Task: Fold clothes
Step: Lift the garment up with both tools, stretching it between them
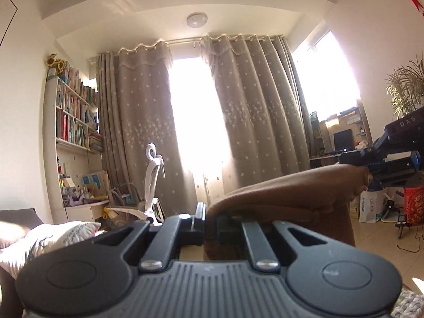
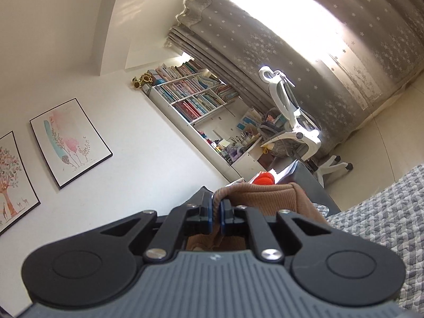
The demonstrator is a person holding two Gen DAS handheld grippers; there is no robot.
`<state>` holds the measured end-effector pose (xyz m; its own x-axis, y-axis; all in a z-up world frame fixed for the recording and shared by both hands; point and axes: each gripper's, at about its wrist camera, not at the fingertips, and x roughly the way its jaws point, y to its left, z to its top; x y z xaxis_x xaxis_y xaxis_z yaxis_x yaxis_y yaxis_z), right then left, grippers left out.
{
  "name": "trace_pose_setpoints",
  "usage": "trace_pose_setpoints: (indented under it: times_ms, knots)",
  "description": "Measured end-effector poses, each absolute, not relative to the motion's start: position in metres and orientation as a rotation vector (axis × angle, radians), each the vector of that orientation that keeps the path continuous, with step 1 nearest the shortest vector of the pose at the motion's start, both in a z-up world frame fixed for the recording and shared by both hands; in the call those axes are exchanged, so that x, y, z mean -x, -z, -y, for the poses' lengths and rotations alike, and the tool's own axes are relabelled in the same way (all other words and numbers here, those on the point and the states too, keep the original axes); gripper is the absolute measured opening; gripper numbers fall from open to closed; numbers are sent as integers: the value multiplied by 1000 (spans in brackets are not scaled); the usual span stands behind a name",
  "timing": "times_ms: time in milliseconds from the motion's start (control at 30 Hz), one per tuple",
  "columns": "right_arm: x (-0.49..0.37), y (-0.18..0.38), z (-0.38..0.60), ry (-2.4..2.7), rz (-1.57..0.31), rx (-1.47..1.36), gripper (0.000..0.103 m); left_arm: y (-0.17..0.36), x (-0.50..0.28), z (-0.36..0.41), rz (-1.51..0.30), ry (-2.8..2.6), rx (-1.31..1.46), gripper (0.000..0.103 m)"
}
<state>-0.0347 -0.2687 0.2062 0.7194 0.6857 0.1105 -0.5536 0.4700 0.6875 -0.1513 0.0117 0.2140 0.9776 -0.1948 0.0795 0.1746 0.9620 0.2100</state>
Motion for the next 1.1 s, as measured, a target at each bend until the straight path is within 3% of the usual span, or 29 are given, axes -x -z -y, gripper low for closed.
trace_pose_setpoints:
  times_ms: [233,433,733,1100]
  knots:
    - [67,-251,276,-769,-79,-712,9,-275,188,2,198,175,-232,7]
    - [69,-247,274,-736,-70,-668,9,-274,181,4,132,177,-225,7]
    - [11,-175,265,-593,-216,-645,9,-194,109,-1,-55,174,-223,7]
    - [-98,-100,237,-424,-351,-598,9,-123,-37,-1,-250,125,-191,7]
